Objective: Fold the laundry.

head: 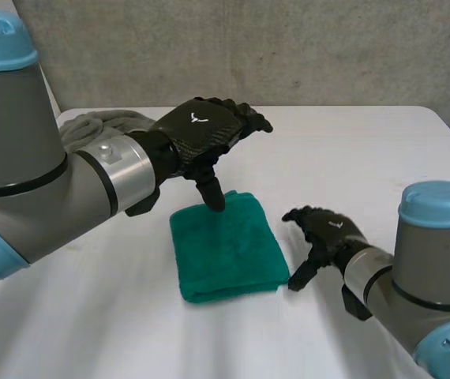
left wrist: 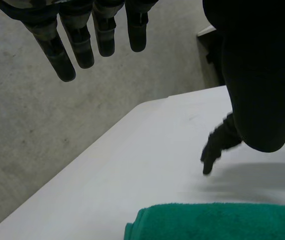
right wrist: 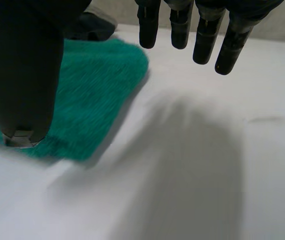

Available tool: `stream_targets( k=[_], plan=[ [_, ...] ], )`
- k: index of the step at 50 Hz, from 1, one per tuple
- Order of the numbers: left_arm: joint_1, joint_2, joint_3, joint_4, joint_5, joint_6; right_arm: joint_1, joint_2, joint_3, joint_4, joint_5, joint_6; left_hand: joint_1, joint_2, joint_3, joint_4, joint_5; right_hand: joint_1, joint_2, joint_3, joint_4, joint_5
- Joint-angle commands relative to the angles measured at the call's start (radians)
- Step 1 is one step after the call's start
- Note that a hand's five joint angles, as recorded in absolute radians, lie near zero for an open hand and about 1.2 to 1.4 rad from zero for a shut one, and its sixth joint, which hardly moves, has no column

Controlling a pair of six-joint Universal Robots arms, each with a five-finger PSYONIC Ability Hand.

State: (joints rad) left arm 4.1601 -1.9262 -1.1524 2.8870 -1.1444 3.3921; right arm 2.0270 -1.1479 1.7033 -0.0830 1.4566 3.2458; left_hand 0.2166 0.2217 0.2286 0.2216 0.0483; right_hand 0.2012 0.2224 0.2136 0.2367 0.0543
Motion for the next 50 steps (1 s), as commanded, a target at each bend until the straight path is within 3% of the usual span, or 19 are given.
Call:
stream_targets(
  k=[1, 20, 24, 30, 36, 43, 50],
  plan=[
    [-0.006, -0.008, 0.0, 0.0, -0.001, -0.002, 0.025, 0.077, -0.008, -0.066, -0.03, 0.006, -0.003, -0.008, -0.015, -0.008, -0.009, -0.027, -0.048, -0.039, -0.062, -0.054],
    [-0.006, -0.016, -0.012, 0.003, -0.001, -0.017, 0.139, 0.24, -0.175, -0.098, -0.022, 0.017, -0.003, -0.008, -0.015, -0.008, -0.009, 0.113, 0.091, 0.1, 0.077, 0.085],
    [-0.008, -0.016, -0.012, 0.003, -0.001, -0.017, 0.144, 0.267, -0.208, -0.103, -0.019, 0.026, -0.003, -0.008, -0.015, -0.008, -0.009, 0.335, 0.314, 0.323, 0.3, 0.308],
    [-0.008, -0.014, -0.012, 0.003, -0.001, -0.017, 0.136, 0.271, -0.249, -0.132, -0.018, 0.117, 0.0, -0.005, -0.012, -0.005, -0.006, 1.178, 1.156, 1.165, 1.142, 1.15],
    [-0.006, -0.013, -0.009, 0.005, -0.003, -0.017, 0.125, 0.277, -0.324, -0.121, -0.018, 0.147, 0.003, -0.002, -0.009, -0.002, -0.003, 1.195, 1.174, 1.183, 1.16, 1.167],
    [-0.006, -0.01, -0.006, 0.005, -0.005, -0.017, -0.046, 0.286, -0.401, -0.107, -0.033, 0.121, 0.003, -0.002, -0.009, -0.002, -0.003, 1.195, 1.174, 1.183, 1.16, 1.167],
    [-0.008, -0.013, -0.007, 0.006, -0.006, -0.016, -0.278, 0.356, -0.553, -0.051, -0.053, -0.099, 0.003, -0.002, -0.009, -0.002, -0.003, 1.195, 1.174, 1.183, 1.16, 1.167]
  ],
)
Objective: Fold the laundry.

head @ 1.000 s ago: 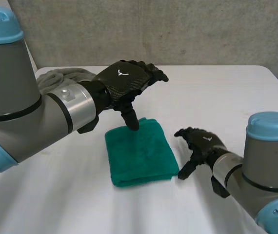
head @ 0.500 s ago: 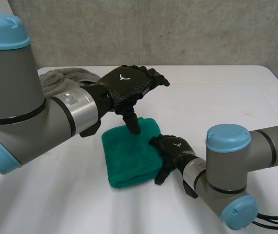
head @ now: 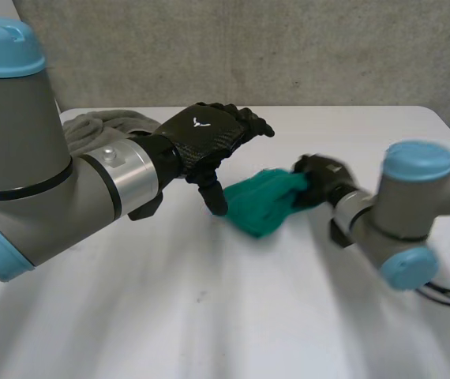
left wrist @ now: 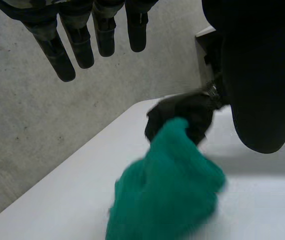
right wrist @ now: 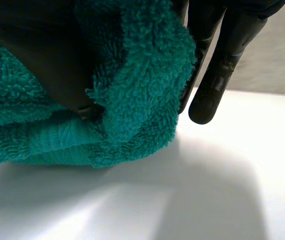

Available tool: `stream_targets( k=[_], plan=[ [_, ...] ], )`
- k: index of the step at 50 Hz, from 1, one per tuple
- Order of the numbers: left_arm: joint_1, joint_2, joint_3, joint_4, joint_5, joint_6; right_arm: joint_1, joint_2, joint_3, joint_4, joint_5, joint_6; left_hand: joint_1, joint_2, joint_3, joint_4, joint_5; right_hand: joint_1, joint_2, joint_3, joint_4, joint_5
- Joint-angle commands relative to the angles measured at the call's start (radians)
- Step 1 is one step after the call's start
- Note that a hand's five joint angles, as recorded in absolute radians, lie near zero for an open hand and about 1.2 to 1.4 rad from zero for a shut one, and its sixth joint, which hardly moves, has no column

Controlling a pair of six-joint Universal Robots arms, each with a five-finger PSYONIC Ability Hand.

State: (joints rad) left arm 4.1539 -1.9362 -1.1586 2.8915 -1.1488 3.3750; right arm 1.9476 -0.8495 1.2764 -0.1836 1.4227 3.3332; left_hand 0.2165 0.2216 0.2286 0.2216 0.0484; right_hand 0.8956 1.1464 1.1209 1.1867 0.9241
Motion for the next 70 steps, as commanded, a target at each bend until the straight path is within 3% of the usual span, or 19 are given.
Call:
stream_targets(
  k=[1, 10, 17, 21, 25, 34, 35, 37, 44, 52, 56, 63, 67, 70],
  plan=[
    [-0.003, -0.003, -0.001, 0.0, -0.002, 0.001, -0.222, 0.072, -0.149, 0.056, -0.022, -0.208, 0.003, -0.002, -0.009, -0.002, -0.004, 0.501, 0.25, 0.275, 0.21, 0.298],
    [-0.008, -0.012, -0.001, 0.003, -0.003, 0.0, -0.412, 0.315, -0.545, 0.235, -0.123, -0.291, 0.0, -0.005, -0.012, -0.005, -0.006, 0.501, 0.25, 0.275, 0.21, 0.298],
    [-0.023, -0.024, 0.007, 0.006, -0.003, 0.0, -0.533, 0.58, -1.045, 0.462, -0.114, -0.296, 0.003, -0.002, -0.009, -0.002, -0.004, 0.501, 0.25, 0.275, 0.21, 0.298],
    [-0.026, -0.024, 0.008, 0.011, -0.003, 0.001, -0.556, 0.693, -1.267, 0.518, -0.065, -0.313, 0.003, -0.002, -0.009, -0.002, -0.004, 0.501, 0.25, 0.275, 0.21, 0.298],
    [-0.026, -0.027, 0.01, 0.012, -0.003, 0.001, -0.567, 0.693, -1.229, 0.469, 0.007, -0.346, 0.003, -0.002, -0.009, -0.002, -0.004, 0.501, 0.25, 0.275, 0.21, 0.298],
    [-0.026, -0.041, 0.016, 0.012, -0.005, 0.001, -0.562, 0.692, -1.181, 0.46, 0.061, -0.445, 0.003, -0.002, -0.009, -0.002, -0.004, 0.501, 0.25, 0.275, 0.21, 0.298],
    [-0.026, -0.043, 0.016, 0.012, -0.005, 0.001, -0.561, 0.69, -1.178, 0.466, 0.067, -0.448, 0.003, -0.002, -0.009, -0.002, -0.004, 0.281, 0.03, 0.056, -0.01, 0.078],
    [-0.026, -0.044, 0.016, 0.012, -0.005, 0.001, -0.562, 0.681, -1.168, 0.493, 0.085, -0.452, 0.003, -0.002, -0.009, -0.002, -0.004, -0.721, -0.972, -0.946, -1.012, -0.924],
    [-0.021, -0.043, 0.014, 0.011, -0.003, 0.0, -0.581, 0.612, -1.148, 0.516, 0.153, -0.585, -0.003, -0.008, -0.015, -0.008, -0.009, -0.721, -0.972, -0.946, -1.012, -0.924],
    [-0.017, -0.032, 0.004, 0.012, -0.003, -0.002, -0.627, 0.521, -1.102, 0.495, 0.278, -1.123, -0.012, -0.017, -0.024, -0.017, -0.018, -0.721, -0.972, -0.946, -1.012, -0.924],
    [-0.014, -0.029, -0.001, 0.012, -0.003, -0.002, -0.625, 0.446, -1.091, 0.396, 0.338, -1.222, -0.012, -0.017, -0.024, -0.017, -0.018, -0.721, -0.972, -0.946, -1.012, -0.924],
    [0.028, 0.002, -0.006, 0.023, -0.006, -0.002, -0.583, 0.307, -1.043, 0.28, 0.326, -1.152, -0.012, -0.017, -0.024, -0.017, -0.018, -0.721, -0.972, -0.946, -1.012, -0.924],
    [0.072, 0.025, -0.023, 0.072, -0.04, -0.006, -0.454, 0.202, -0.984, 0.28, 0.254, -0.964, -0.015, -0.02, -0.027, -0.02, -0.021, -0.721, -0.972, -0.946, -1.012, -0.924],
    [0.112, 0.049, -0.042, 0.132, -0.08, -0.022, -0.372, 0.12, -0.882, 0.285, 0.153, -0.778, -0.018, -0.023, -0.03, -0.023, -0.024, -0.721, -0.972, -0.946, -1.012, -0.924]
  ],
)
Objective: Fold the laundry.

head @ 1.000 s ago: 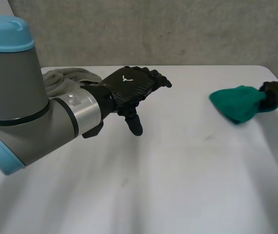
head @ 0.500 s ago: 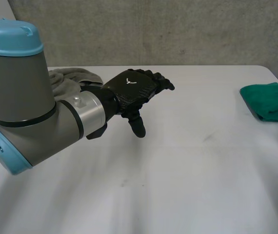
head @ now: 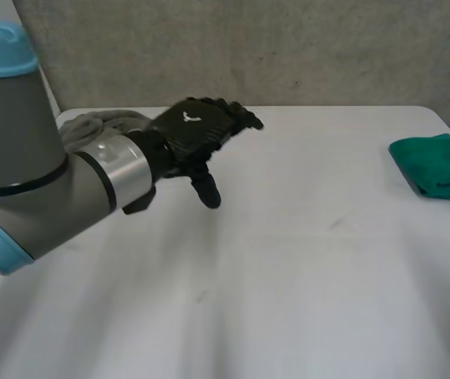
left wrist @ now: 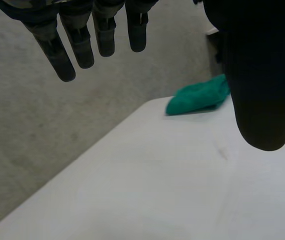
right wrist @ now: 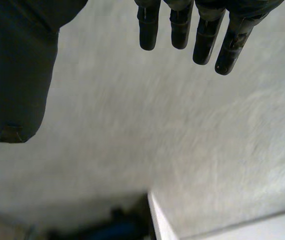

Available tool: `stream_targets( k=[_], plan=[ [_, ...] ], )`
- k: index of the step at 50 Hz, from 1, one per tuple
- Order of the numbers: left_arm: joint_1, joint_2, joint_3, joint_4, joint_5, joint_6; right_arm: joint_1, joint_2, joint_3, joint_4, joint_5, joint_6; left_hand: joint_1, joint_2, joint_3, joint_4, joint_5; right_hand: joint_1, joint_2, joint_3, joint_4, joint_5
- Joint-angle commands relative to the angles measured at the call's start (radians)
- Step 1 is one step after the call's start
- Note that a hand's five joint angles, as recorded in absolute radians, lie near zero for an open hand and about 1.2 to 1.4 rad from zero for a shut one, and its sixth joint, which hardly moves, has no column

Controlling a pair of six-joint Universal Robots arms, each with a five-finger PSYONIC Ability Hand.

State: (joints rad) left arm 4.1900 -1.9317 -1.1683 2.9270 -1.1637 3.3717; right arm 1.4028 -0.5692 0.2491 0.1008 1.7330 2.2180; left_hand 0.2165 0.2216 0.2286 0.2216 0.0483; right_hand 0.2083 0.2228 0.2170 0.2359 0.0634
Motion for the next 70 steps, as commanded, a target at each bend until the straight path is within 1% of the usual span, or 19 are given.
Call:
stream_targets(
  k=[1, 6, 13, 19, 26, 30, 33, 36, 37, 41, 45, 48, 53, 56, 61, 62, 64, 68, 70],
  plan=[
    [0.087, 0.048, -0.039, 0.113, -0.074, -0.021, 0.189, -0.184, 0.183, 0.002, -0.177, 0.382, -0.018, -0.023, -0.03, -0.023, -0.024, -0.034, -0.048, -0.042, -0.061, -0.063],
    [0.163, 0.05, -0.06, 0.196, -0.088, -0.025, 0.292, -0.358, 0.483, 0.005, -0.349, 0.63, -0.018, -0.023, -0.03, -0.023, -0.024, -0.034, -0.048, -0.042, -0.061, -0.063],
    [0.317, -0.047, -0.037, 0.267, -0.085, -0.011, 0.478, -0.463, 0.826, 0.005, -0.475, 0.634, -0.012, -0.017, -0.024, -0.017, -0.018, -0.034, -0.048, -0.042, -0.061, -0.063],
    [0.439, -0.252, 0.051, 0.317, -0.07, 0.105, 0.559, -0.503, 1.041, -0.004, -0.475, 0.537, 0.003, -0.002, -0.009, -0.002, -0.003, -0.034, -0.048, -0.042, -0.061, -0.063],
    [0.505, -0.499, 0.194, 0.328, -0.005, 0.378, 0.567, -0.515, 1.222, -0.03, -0.472, 0.425, 0.012, 0.007, 0.0, 0.007, 0.005, -0.034, -0.048, -0.042, -0.061, -0.063],
    [0.513, -0.618, 0.291, 0.325, 0.01, 0.416, 0.562, -0.532, 1.283, -0.05, -0.472, 0.419, 0.023, 0.018, 0.011, 0.018, 0.017, -0.034, -0.048, -0.042, -0.061, -0.063],
    [0.518, -0.674, 0.332, 0.324, 0.007, 0.414, 0.562, -0.548, 1.315, -0.064, -0.472, 0.419, 0.205, 0.2, 0.193, 0.2, 0.198, -0.034, -0.048, -0.042, -0.061, -0.063],
    [0.515, -0.685, 0.342, 0.327, -0.005, 0.413, 0.559, -0.56, 1.332, -0.075, -0.471, 0.419, 0.943, 0.937, 0.931, 0.937, 0.936, -0.034, -0.048, -0.042, -0.061, -0.063],
    [0.51, -0.681, 0.335, 0.328, -0.008, 0.41, 0.559, -0.56, 1.335, -0.076, -0.469, 0.419, 1.177, 1.172, 1.165, 1.172, 1.171, -0.034, -0.048, -0.042, -0.061, -0.063],
    [0.45, -0.609, 0.293, 0.345, -0.089, 0.368, 0.544, -0.569, 1.34, -0.078, -0.458, 0.419, 1.18, 1.175, 1.168, 1.175, 1.173, -0.034, -0.048, -0.042, -0.061, -0.063],
    [0.345, -0.365, 0.123, 0.444, -0.177, 0.226, 0.519, -0.589, 1.345, -0.076, -0.449, 0.419, 1.18, 1.175, 1.168, 1.175, 1.173, -0.034, -0.048, -0.042, -0.061, -0.063],
    [0.289, -0.256, 0.011, 0.51, -0.18, 0.147, 0.507, -0.607, 1.345, -0.076, -0.448, 0.422, 1.18, 1.175, 1.168, 1.175, 1.173, -0.034, -0.048, -0.042, -0.061, -0.063],
    [0.109, -0.06, -0.18, 0.554, -0.186, 0.006, 0.478, -0.64, 1.345, -0.078, -0.434, 0.434, 1.18, 1.175, 1.168, 1.175, 1.173, -0.034, -0.048, -0.042, -0.061, -0.063],
    [0.021, -0.042, -0.234, 0.554, -0.185, -0.02, 0.455, -0.655, 1.339, -0.078, -0.415, 0.436, 1.18, 1.175, 1.168, 1.175, 1.173, -0.034, -0.048, -0.042, -0.061, -0.063],
    [-0.168, -0.131, -0.272, 0.526, -0.186, -0.032, 0.432, -0.661, 1.328, -0.078, -0.398, 0.436, 1.18, 1.175, 1.168, 1.175, 1.173, -0.034, -0.048, -0.042, -0.061, -0.063],
    [-0.209, -0.163, -0.272, 0.503, -0.186, -0.022, 0.427, -0.661, 1.328, -0.078, -0.398, 0.436, 0.454, 0.448, 0.441, 0.448, 0.447, -0.034, -0.048, -0.042, -0.061, -0.063],
    [-0.222, -0.17, -0.269, 0.489, -0.186, -0.017, 0.42, -0.661, 1.326, -0.079, -0.4, 0.436, 0.137, 0.132, 0.125, 0.132, 0.131, -0.034, -0.048, -0.042, -0.061, -0.063],
    [-0.206, -0.153, -0.251, 0.46, -0.192, -0.026, 0.415, -0.661, 1.326, -0.095, -0.398, 0.436, 0.073, 0.068, 0.061, 0.068, 0.067, -0.034, -0.048, -0.042, -0.061, -0.063],
    [-0.163, -0.113, -0.248, 0.446, -0.197, -0.029, 0.413, -0.661, 1.329, -0.098, -0.398, 0.436, 0.041, 0.036, 0.029, 0.036, 0.035, -0.034, -0.048, -0.042, -0.061, -0.063]
  ],
)
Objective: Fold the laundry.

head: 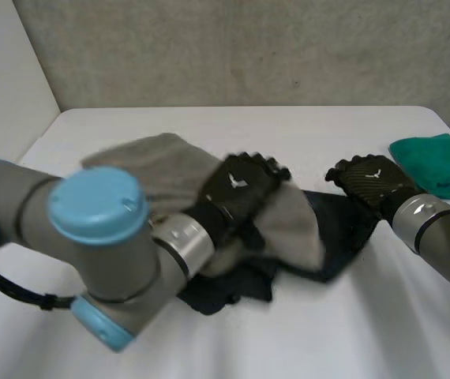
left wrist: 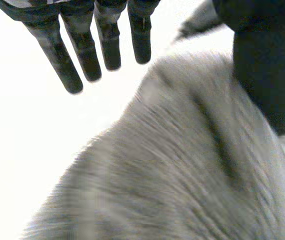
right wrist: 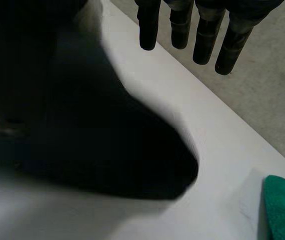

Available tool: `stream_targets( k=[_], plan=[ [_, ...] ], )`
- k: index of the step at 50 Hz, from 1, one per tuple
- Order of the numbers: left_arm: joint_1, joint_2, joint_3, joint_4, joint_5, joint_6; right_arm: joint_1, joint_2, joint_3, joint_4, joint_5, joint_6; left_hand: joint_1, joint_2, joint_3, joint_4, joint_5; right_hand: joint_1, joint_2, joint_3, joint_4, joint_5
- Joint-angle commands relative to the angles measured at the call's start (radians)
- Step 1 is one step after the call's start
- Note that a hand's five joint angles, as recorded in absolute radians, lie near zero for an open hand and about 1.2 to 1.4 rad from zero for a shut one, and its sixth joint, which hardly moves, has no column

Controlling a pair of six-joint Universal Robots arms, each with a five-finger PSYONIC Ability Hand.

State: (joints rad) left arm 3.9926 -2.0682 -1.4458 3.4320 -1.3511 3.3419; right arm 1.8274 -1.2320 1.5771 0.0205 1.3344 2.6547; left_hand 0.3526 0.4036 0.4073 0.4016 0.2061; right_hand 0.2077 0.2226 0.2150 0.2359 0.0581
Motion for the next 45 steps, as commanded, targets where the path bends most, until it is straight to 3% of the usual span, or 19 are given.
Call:
stream_targets(
  k=[1, 15, 29, 33, 36, 37, 45],
  plan=[
    [0.049, 0.039, 0.025, -0.065, -0.011, -0.001, -0.014, 0.002, 0.001, -0.017, 0.0, 0.001, -0.098, -0.149, -0.153, -0.147, -0.126, -0.033, -0.048, -0.04, -0.061, -0.058],
    [0.235, 0.192, -0.073, -0.154, -0.011, 0.014, 0.013, -0.04, 0.008, 0.004, -0.003, -0.001, -0.08, -0.131, -0.135, -0.129, -0.109, -0.033, -0.048, -0.04, -0.061, -0.058],
    [0.269, 0.013, -0.01, -0.152, 0.007, 0.031, 0.055, -0.044, 0.023, 0.021, 0.003, -0.01, 0.046, -0.005, -0.009, -0.003, 0.018, -0.033, -0.048, -0.04, -0.061, -0.058],
    [0.266, -0.047, 0.024, -0.154, 0.01, 0.063, 0.055, -0.037, 0.027, 0.018, 0.002, -0.01, 0.207, 0.156, 0.152, 0.158, 0.179, -0.033, -0.048, -0.04, -0.061, -0.058],
    [0.263, -0.093, 0.061, -0.162, 0.001, 0.109, 0.047, -0.037, 0.026, 0.018, 0.003, -0.01, 0.731, 0.68, 0.676, 0.682, 0.703, -0.033, -0.048, -0.04, -0.061, -0.058],
    [0.26, -0.099, 0.077, -0.162, -0.005, 0.129, 0.046, -0.037, 0.024, 0.018, 0.003, -0.01, 1.041, 0.99, 0.986, 0.991, 1.012, -0.033, -0.048, -0.04, -0.061, -0.058],
    [0.186, -0.012, 0.186, -0.162, -0.068, 0.156, 0.043, -0.053, -0.023, 0.021, 0.008, -0.012, 1.044, 0.993, 0.989, 0.995, 1.016, -0.033, -0.048, -0.04, -0.061, -0.058]
  ],
)
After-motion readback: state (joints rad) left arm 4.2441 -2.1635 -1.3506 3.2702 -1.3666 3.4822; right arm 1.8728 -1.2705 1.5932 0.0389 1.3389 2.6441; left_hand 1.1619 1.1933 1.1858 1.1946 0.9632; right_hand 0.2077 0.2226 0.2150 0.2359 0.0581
